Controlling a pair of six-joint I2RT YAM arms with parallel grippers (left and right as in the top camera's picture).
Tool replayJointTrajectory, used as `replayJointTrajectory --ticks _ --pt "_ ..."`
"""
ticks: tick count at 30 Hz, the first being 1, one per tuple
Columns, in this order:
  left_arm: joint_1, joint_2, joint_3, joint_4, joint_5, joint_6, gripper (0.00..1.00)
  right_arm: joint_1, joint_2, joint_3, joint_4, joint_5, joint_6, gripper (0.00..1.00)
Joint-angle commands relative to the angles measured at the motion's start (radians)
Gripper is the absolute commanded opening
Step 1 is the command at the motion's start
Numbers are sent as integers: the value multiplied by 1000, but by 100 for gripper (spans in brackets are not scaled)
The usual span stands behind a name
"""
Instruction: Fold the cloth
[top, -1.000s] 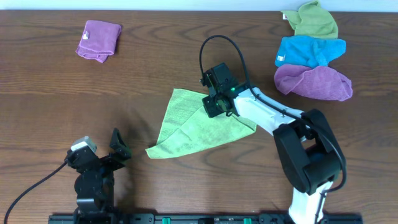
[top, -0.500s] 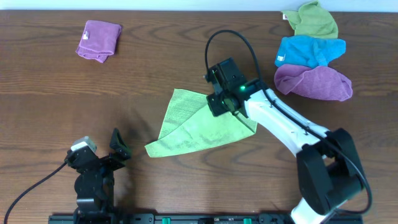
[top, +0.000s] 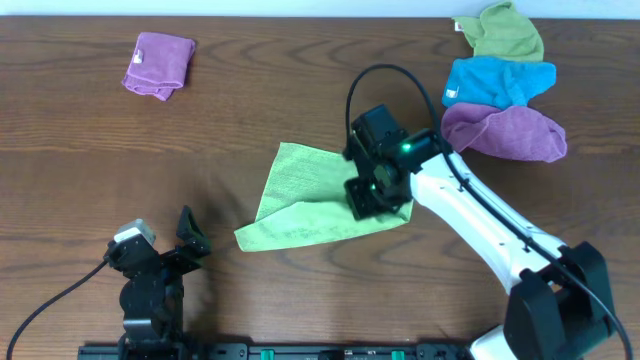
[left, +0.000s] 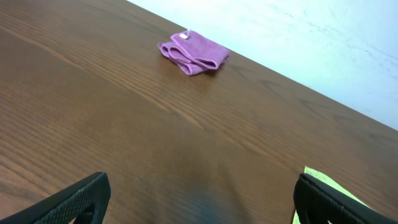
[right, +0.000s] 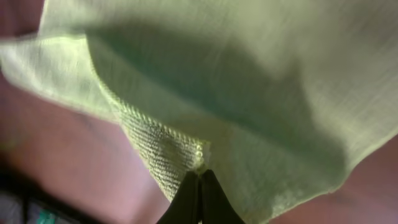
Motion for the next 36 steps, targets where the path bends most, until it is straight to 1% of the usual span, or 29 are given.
replayJointTrajectory --ticks 1,2,3,4,5,6,8,11,12,13,15,20,24,27,30,33,36 --pt "-4 -5 -24 -4 0 0 95 32 -11 13 -104 -179 22 18" --pt "-4 -5 -24 -4 0 0 95 43 -11 13 -168 -227 18 25" --pt "-4 -5 -24 -4 0 0 95 55 -11 13 -222 -259 18 35" --pt "-4 -5 -24 -4 0 0 95 65 -11 13 -253 -274 18 55" --pt "-4 -5 -24 -4 0 0 95 78 -11 13 -277 -283 17 89" --pt "-4 -5 -24 -4 0 0 95 88 -11 13 -284 -282 3 99" --pt "-4 -5 -24 -4 0 0 95 101 -11 13 -260 -254 -27 99" --pt "-4 -5 -24 -4 0 0 96 102 -11 13 -168 -163 -26 99" --pt "-4 -5 -24 -4 0 0 96 101 -11 13 -139 -126 -26 97" --pt "-4 -5 -24 -4 0 0 95 102 -10 13 -91 -50 -24 71" --pt "-4 -5 -24 -4 0 0 95 102 -10 13 -39 5 0 1" --pt "-4 -5 -24 -4 0 0 96 121 -10 9 -50 11 -4 1" --pt "-4 -5 -24 -4 0 0 95 156 -10 -4 32 141 28 2" --pt "-4 -5 -24 -4 0 0 95 156 -10 -4 68 150 55 2" --pt "-4 -5 -24 -4 0 0 95 154 -27 -4 47 151 76 1" --pt "-4 -5 -24 -4 0 0 95 155 -114 -4 13 172 135 1" --pt "-4 -5 -24 -4 0 0 95 167 -273 -10 -42 288 176 2"
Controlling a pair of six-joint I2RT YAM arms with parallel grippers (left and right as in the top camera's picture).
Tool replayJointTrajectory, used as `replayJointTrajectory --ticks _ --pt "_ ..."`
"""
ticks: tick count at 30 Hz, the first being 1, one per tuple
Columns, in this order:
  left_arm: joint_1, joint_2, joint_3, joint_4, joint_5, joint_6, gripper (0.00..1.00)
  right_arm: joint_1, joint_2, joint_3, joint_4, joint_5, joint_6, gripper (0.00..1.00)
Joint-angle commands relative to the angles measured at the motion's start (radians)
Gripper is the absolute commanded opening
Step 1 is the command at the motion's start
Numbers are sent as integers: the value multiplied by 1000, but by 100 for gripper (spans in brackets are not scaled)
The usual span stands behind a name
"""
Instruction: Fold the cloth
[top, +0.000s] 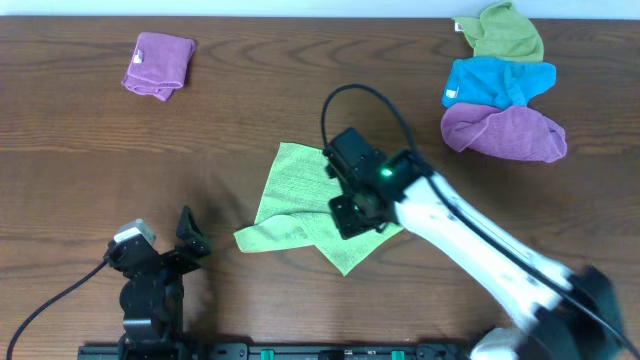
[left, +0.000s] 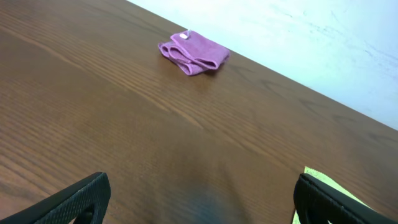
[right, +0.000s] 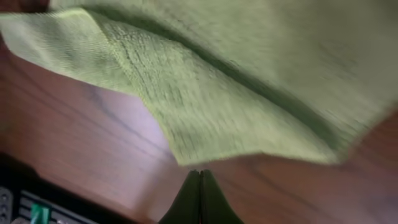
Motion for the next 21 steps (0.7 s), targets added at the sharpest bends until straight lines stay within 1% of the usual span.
replayJointTrajectory --ticks 1,4,6,7,8,9,10,11,12,13,15,16,19,21 --pt "-4 -5 -24 -4 0 0 95 19 -193 -14 -31 124 64 2" --pt "-4 -5 -24 -1 0 -1 95 43 -345 -83 -35 136 91 2" --pt "-4 -5 -24 7 32 -46 95 50 -430 -151 -34 135 137 2" --pt "-4 -5 -24 6 71 -86 95 50 -465 -184 -35 129 152 10" --pt "-4 -5 -24 4 133 -145 95 50 -501 -221 -37 107 154 34" --pt "-4 -5 -24 -1 220 -214 95 50 -537 -254 -43 72 154 64" --pt "-4 -5 -24 0 341 -297 95 50 -568 -276 -49 31 158 86" --pt "-4 -5 -24 0 423 -350 95 50 -588 -286 -54 0 166 99" --pt "-4 -5 -24 10 447 -377 95 50 -608 -291 -61 -37 173 99" --pt "-2 -5 -24 14 424 -380 95 50 -621 -290 -65 -63 173 99" --pt "-2 -5 -24 53 393 -457 95 50 -656 -290 -76 -104 173 99" --pt "-2 -5 -24 79 393 -468 95 49 -669 -290 -79 -112 173 99" --pt "-2 -5 -24 109 394 -468 95 49 -690 -290 -76 -107 172 99" --pt "-3 -4 -24 116 433 -462 96 49 -692 -290 -76 -95 172 99"
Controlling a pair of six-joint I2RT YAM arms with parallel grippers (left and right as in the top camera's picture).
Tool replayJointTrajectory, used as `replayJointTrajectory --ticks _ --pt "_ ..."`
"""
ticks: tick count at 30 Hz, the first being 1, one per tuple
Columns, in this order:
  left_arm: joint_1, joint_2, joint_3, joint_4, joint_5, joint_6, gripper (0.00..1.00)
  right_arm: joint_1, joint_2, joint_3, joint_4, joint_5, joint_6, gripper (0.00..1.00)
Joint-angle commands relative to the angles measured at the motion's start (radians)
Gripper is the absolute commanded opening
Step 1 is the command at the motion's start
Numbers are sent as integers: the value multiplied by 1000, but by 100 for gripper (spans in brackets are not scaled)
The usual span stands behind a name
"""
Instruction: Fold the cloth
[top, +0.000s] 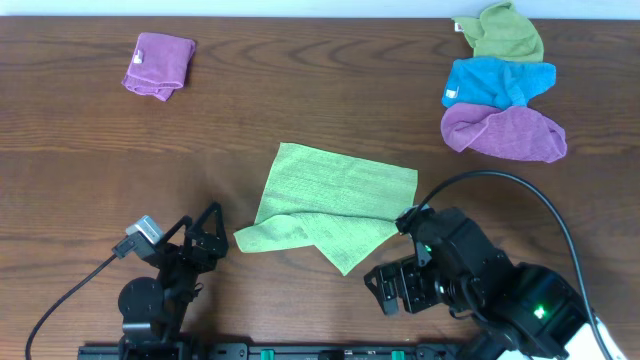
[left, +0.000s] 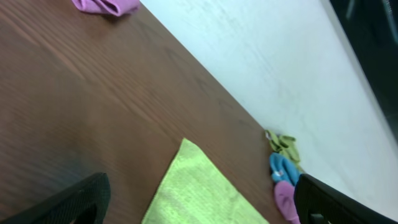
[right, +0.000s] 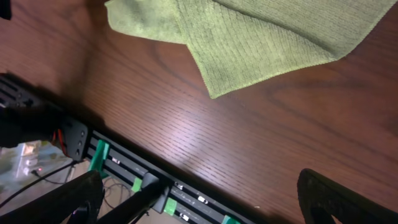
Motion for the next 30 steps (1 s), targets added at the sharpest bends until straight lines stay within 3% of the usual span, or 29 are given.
replayJointTrajectory --ticks 1,6,9,11,16,21,27,30 --pt "-2 5 -8 32 81 -11 96 6 -3 5 -1 13 18 99" --pt "-19 166 -5 276 156 27 96 5 -3 9 12 137 7 99" --pt "-60 390 55 371 139 100 96 -15 -3 26 31 142 -40 99" --pt "-109 608 166 372 124 211 96 -43 -3 35 33 165 -41 99" --pt "-210 1064 481 293 88 408 96 -118 -3 39 33 169 -55 99" --pt "-290 1511 845 64 -51 601 96 -181 -3 39 34 169 -55 99" --pt "-335 1781 1035 -27 -100 670 96 -202 -3 39 34 188 -71 99" --pt "-348 1846 1065 -23 -115 668 66 -202 -3 39 34 196 -72 99"
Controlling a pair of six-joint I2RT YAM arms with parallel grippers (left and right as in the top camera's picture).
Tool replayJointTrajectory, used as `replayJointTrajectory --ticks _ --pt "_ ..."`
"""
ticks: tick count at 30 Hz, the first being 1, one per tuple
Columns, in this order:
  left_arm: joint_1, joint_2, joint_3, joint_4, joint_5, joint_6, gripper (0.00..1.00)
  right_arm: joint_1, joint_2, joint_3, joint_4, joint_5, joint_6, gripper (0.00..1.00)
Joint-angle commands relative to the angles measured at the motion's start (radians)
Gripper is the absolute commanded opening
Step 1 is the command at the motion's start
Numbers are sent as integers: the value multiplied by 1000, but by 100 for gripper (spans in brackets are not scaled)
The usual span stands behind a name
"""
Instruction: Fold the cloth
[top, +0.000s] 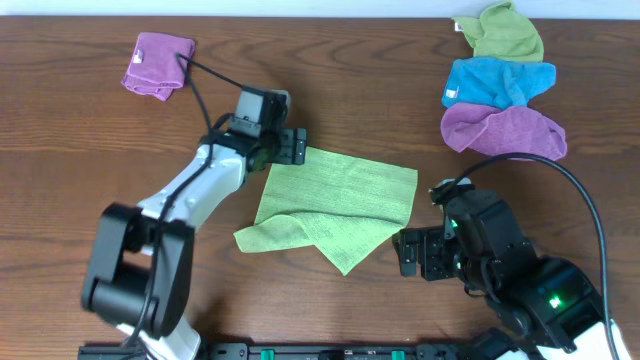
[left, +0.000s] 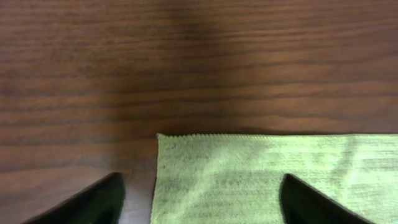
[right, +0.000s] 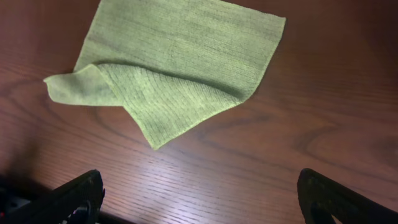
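Observation:
The light green cloth (top: 335, 200) lies mid-table with its near part turned over on itself, a tip pointing to the front. In the left wrist view the cloth (left: 273, 177) shows its far-left corner between the spread fingers. My left gripper (top: 297, 147) is open right over that corner, holding nothing. My right gripper (top: 403, 254) is open, near the front, to the right of the cloth's front tip. In the right wrist view the cloth (right: 180, 68) lies ahead of the open right gripper (right: 199, 202), apart from it.
A folded purple cloth (top: 158, 63) lies at the far left. A green cloth (top: 505, 30), a blue cloth (top: 498, 82) and a purple cloth (top: 503, 132) are heaped at the far right. A black rail (top: 300, 351) runs along the front edge.
My left arm has gone from its place at the front left out to the cloth's far-left corner, still open. The right gripper has shifted slightly to the right, open. The cloth lies unchanged.
My right gripper was shut on the cloth's near-right part, lifted over the cloth. Then it was further left with the cloth doubled at the front. Then it was open at the front, the cloth let go. Now the left gripper is at the far-left corner.

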Motion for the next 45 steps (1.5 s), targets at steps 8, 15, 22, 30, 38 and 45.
replayJointTrajectory --ticks 8,15,22,30,38,45 --pt "-14 45 37 11 -1 -131 6 -9 -4 18 -2 29 -20 99" --pt "-15 78 37 22 -15 -127 5 -9 0 18 0 48 -20 100" --pt "-16 145 37 23 -20 -119 6 -9 10 18 2 48 -20 99" --pt "-15 177 37 58 -83 -119 6 -9 28 18 4 48 -20 99" --pt "32 210 37 63 -303 -100 5 -9 72 18 11 68 -20 99" --pt "164 210 37 91 -226 -101 6 -9 139 18 29 71 -20 99"
